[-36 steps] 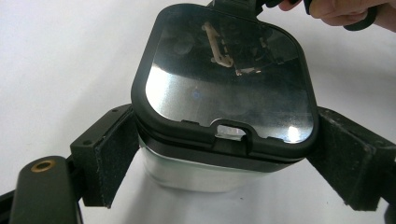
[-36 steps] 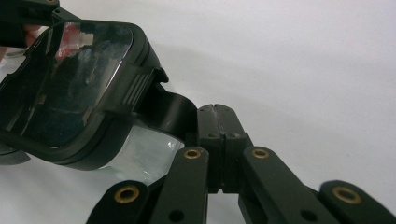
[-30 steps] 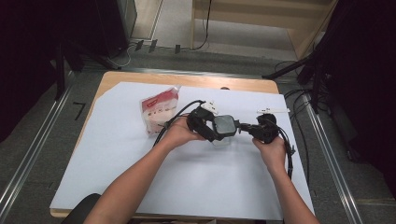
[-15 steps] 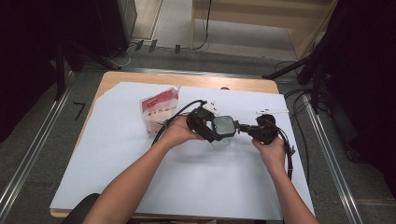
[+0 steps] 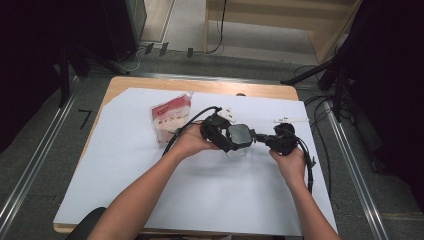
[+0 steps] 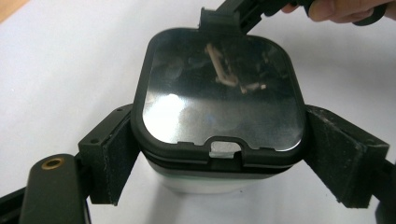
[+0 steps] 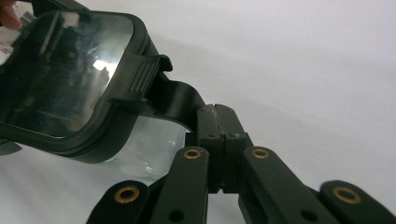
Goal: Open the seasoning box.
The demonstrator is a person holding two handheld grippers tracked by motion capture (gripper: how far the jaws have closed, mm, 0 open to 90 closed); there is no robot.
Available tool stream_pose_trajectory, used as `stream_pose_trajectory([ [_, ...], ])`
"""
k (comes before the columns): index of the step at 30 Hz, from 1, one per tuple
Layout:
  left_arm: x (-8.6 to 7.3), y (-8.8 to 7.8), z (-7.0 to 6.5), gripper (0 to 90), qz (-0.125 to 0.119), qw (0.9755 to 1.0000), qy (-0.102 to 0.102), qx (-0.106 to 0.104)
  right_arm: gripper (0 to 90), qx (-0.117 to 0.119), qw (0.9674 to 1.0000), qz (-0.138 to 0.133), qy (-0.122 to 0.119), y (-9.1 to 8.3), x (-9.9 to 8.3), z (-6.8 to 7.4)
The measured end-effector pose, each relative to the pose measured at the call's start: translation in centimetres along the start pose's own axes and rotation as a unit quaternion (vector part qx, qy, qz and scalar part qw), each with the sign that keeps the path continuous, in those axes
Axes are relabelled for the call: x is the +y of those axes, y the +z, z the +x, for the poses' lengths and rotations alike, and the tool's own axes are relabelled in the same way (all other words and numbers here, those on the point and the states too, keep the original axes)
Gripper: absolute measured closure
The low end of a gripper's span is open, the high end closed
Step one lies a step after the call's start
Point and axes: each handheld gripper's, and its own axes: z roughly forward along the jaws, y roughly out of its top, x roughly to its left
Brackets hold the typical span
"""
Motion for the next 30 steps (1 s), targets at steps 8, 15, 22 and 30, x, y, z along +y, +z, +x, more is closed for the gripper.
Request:
stream_pose_trajectory([
  [8, 1.1, -0.5, -0.1, 17.6, 0.01, 0.9998, 0.016, 0.002, 90.0, 0.002, 1.0, 0.001, 0.0, 0.0, -0.1, 0.0],
  [15, 1.8, -1.1, -0.1, 19.1, -0.02, 0.9997, -0.008, -0.014, 90.0, 0.006, 1.0, 0.003, 0.002, 0.0, -0.1, 0.0],
  [22, 2.6, -1.2, -0.3, 19.6, -0.009, 0.9999, -0.01, -0.01, 90.0, 0.007, 1.0, 0.004, -0.001, 0.0, -0.1, 0.1],
  [30, 3.5, -1.6, -0.2, 40.0, -0.027, 0.9985, -0.007, -0.047, 90.0, 0.012, 0.9999, 0.001, 0.0, 0.0, -0.1, 0.2],
])
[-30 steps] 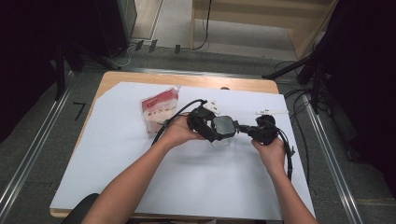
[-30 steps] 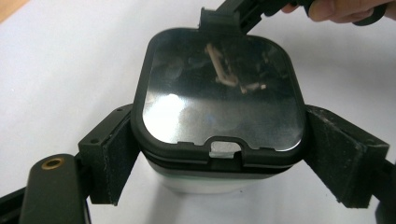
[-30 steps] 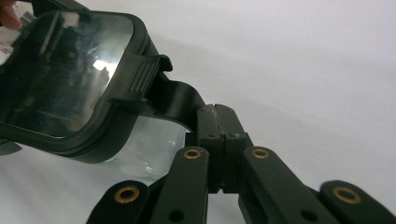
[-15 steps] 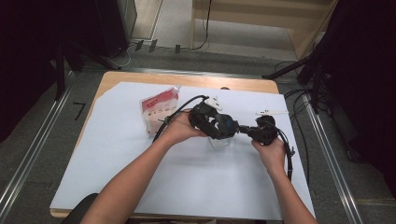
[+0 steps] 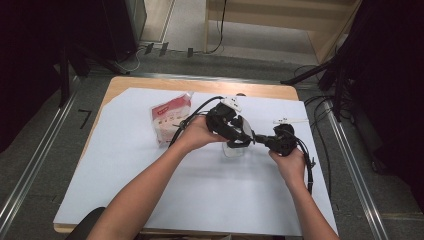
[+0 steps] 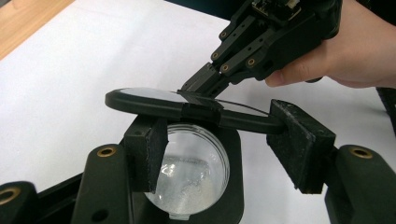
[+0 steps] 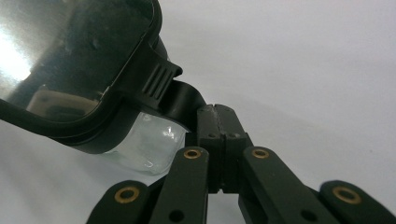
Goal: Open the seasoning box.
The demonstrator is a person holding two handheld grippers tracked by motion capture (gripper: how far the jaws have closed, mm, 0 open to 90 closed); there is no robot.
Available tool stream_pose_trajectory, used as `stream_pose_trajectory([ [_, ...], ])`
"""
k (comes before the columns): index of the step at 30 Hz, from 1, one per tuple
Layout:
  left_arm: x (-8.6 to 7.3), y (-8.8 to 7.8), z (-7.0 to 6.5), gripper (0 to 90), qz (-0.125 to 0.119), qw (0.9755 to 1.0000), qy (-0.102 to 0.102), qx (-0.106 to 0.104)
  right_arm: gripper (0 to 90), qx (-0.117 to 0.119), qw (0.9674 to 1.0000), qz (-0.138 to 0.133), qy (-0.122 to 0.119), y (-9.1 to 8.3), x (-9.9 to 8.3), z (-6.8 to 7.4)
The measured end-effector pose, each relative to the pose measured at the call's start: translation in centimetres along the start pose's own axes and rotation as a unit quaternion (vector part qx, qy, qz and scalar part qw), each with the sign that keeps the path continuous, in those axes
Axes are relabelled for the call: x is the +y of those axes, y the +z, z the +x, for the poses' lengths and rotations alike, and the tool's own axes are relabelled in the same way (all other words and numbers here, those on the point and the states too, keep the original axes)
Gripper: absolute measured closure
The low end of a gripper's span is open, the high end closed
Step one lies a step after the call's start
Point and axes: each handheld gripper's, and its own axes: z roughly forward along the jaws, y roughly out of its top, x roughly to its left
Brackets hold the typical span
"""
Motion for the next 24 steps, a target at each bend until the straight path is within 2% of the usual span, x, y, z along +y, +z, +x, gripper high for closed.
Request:
stream_pose_trajectory([
  [3, 0.0, -0.1, -0.1, 42.7, 0.006, 1.0, 0.005, -0.002, 90.0, 0.001, 1.0, 0.001, 0.001, 0.0, 0.0, 0.0],
  [6, 0.0, -0.1, -0.1, 47.5, 0.008, 0.9998, 0.0, -0.018, 90.0, 0.001, 1.0, 0.0, -0.001, 0.1, 0.0, 0.0],
  [11, 0.1, -0.2, -0.2, 53.5, 0.015, 0.9996, -0.002, -0.025, 90.0, 0.001, 1.0, -0.001, -0.004, -0.1, 0.0, 0.1],
  [21, 0.8, -0.2, -0.7, 64.4, 0.036, 0.9989, 0.004, -0.03, 90.0, 0.004, 1.0, 0.0, 0.0, 0.0, -0.1, 0.0],
  [24, 1.0, -0.2, -1.0, 67.9, 0.034, 0.9989, 0.012, -0.031, 90.0, 0.005, 1.0, -0.001, 0.001, 0.0, -0.1, 0.0],
])
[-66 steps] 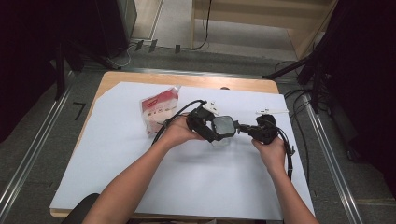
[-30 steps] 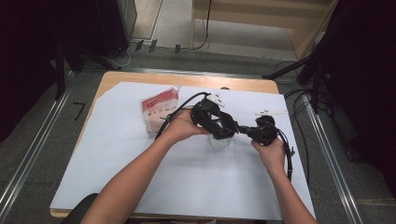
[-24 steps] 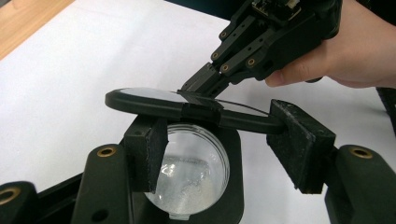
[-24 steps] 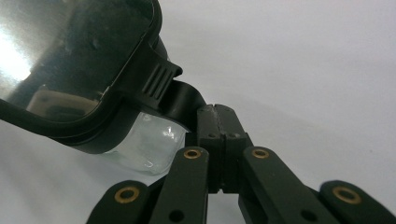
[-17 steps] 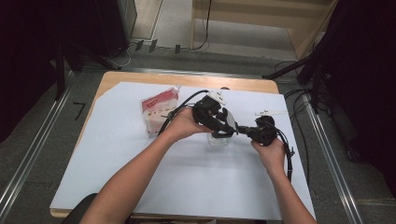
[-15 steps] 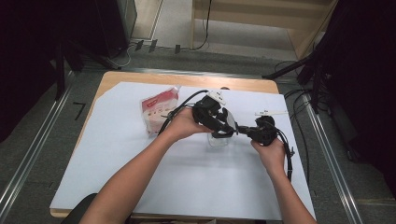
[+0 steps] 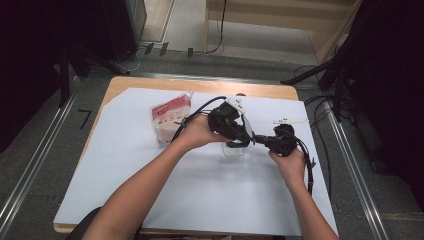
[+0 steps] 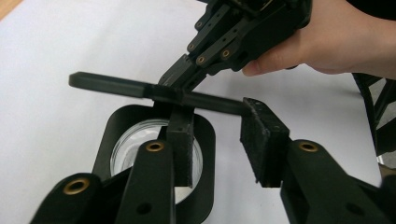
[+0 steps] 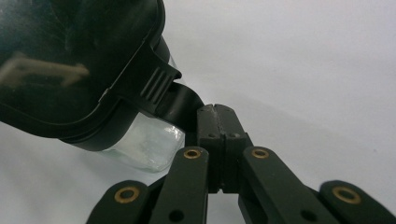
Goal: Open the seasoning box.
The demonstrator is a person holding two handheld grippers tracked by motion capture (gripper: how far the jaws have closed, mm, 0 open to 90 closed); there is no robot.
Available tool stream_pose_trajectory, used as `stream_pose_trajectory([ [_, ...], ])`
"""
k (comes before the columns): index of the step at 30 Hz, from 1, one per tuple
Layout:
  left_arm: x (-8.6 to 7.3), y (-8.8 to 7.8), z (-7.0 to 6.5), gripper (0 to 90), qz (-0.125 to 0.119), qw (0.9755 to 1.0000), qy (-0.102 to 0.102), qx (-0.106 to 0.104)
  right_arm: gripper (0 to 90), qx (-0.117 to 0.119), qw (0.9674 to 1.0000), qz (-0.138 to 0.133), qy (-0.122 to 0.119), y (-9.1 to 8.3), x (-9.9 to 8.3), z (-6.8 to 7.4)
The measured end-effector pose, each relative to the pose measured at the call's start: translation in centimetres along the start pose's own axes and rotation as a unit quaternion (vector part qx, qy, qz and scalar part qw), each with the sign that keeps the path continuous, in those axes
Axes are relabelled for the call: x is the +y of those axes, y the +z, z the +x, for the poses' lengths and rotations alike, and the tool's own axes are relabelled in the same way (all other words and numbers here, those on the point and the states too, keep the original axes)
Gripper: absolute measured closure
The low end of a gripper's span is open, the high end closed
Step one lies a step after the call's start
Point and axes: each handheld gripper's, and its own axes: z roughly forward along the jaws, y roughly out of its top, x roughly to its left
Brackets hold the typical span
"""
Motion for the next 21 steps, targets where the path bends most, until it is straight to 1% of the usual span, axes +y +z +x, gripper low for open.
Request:
stream_pose_trajectory([
  [2, 0.3, 0.1, -0.2, 71.0, 0.004, 1.0, 0.006, -0.002, 90.0, 0.0, 1.0, 0.0, -0.001, 0.0, 0.0, 0.0],
  [5, 0.7, 0.2, -0.2, 73.4, 0.008, 0.9999, 0.008, -0.003, 90.0, -0.001, 1.0, 0.0, -0.003, -0.1, 0.0, 0.0],
  [10, 1.1, 0.5, -0.3, 80.8, 0.017, 0.9998, 0.011, -0.007, 90.0, 0.0, 1.0, -0.001, -0.003, -0.1, 0.0, 0.0],
  [11, 1.2, 0.5, -0.3, 82.0, 0.022, 0.9996, 0.01, -0.012, 90.0, 0.0, 1.0, -0.001, -0.003, -0.1, 0.0, 0.0],
  [12, 1.3, 0.5, -0.3, 83.3, 0.024, 0.9995, 0.016, -0.01, 90.0, 0.0, 1.0, -0.001, -0.003, -0.1, 0.0, 0.0],
  [13, 1.4, 0.6, -0.3, 84.0, 0.027, 0.9994, 0.018, -0.007, 90.0, 0.0, 1.0, -0.001, -0.003, -0.1, 0.0, 0.0],
  [14, 1.5, 0.6, -0.3, 84.1, 0.028, 0.9995, 0.013, -0.01, 90.0, -0.001, 1.0, 0.0, -0.002, -0.1, -0.1, 0.1],
  [15, 1.5, 0.6, -0.3, 85.6, 0.03, 0.9994, 0.013, -0.014, 90.0, -0.001, 1.0, 0.001, -0.002, -0.1, -0.1, 0.1],
  [16, 1.6, 0.7, -0.3, 86.2, 0.033, 0.9992, 0.017, -0.015, 90.0, 0.0, 1.0, 0.001, 0.0, -0.1, -0.1, 0.1],
  [18, 1.8, 0.8, -0.4, 86.3, 0.034, 0.9992, 0.015, -0.014, 90.0, 0.002, 1.0, -0.001, 0.0, -0.1, -0.1, 0.0],
  [19, 1.9, 0.8, -0.4, 86.2, 0.036, 0.9991, 0.018, -0.012, 90.0, 0.002, 1.0, 0.0, 0.001, -0.1, -0.1, 0.0],
  [21, 2.1, 0.9, -0.4, 85.6, 0.037, 0.9991, 0.016, -0.016, 90.0, 0.001, 1.0, 0.0, 0.0, -0.1, -0.1, 0.0],
])
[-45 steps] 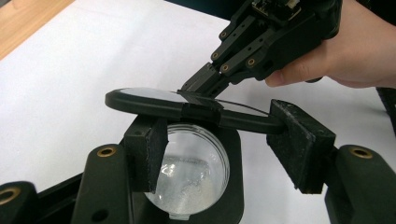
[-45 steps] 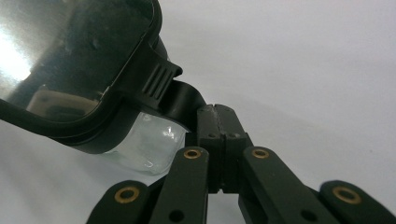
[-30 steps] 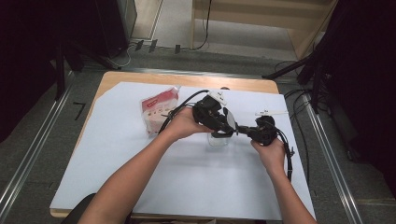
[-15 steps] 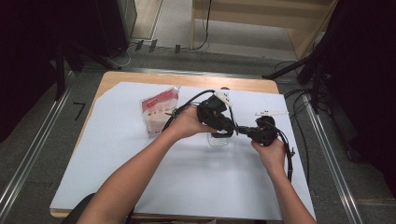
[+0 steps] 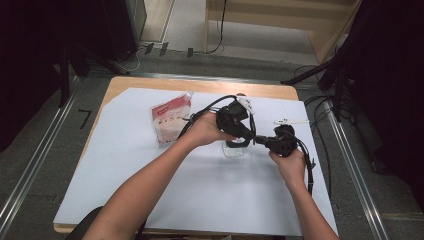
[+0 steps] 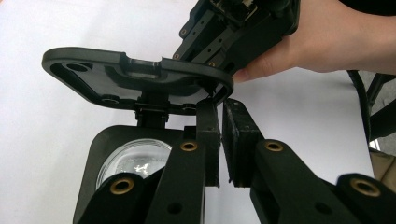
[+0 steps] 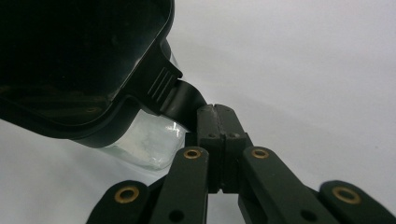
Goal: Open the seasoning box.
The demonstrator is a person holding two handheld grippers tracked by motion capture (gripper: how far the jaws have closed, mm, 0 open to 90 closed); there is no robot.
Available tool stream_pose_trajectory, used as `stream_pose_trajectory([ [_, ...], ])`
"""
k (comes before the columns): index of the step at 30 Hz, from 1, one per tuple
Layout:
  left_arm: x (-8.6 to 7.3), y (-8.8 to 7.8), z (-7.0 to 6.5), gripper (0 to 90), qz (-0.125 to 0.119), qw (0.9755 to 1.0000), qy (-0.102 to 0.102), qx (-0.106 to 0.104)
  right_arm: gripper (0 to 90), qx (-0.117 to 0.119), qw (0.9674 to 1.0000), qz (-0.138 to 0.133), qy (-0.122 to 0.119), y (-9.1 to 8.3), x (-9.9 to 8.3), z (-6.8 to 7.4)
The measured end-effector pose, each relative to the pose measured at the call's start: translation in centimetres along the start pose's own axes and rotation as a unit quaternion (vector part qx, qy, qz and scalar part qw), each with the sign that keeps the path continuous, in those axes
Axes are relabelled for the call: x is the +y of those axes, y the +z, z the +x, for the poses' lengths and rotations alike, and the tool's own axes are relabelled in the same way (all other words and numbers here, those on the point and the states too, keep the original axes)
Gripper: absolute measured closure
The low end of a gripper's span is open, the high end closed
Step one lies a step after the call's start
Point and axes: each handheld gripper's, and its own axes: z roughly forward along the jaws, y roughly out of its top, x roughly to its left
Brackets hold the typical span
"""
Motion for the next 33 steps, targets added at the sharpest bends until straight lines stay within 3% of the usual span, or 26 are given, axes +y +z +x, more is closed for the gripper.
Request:
stream_pose_trajectory([
  [12, 0.6, 1.2, 0.5, 82.8, 0.001, 1.0, -0.004, -0.003, 90.0, 0.003, 1.0, 0.008, 0.003, 0.3, -0.3, 0.0],
  [18, 0.4, 1.1, 0.6, 79.0, -0.002, 0.9995, -0.024, -0.018, 90.0, -0.002, 0.9999, 0.016, -0.006, 0.4, -0.3, 0.1],
  [20, 0.3, 0.7, 0.6, 75.5, 0.0, 0.9995, -0.027, -0.017, 90.0, -0.012, 0.9997, 0.017, -0.015, 0.4, -0.4, 0.0],
  [26, -0.6, -1.3, 0.1, 58.9, -0.03, 0.9978, -0.053, -0.023, 88.6, -0.007, 0.9999, 0.008, 0.003, -0.9, -0.6, -0.6],
  [33, -2.1, -3.0, -0.4, 49.0, -0.035, 0.9976, -0.059, -0.013, 84.6, 0.0, 0.9999, -0.012, 0.002, -3.1, -1.2, -0.2],
])
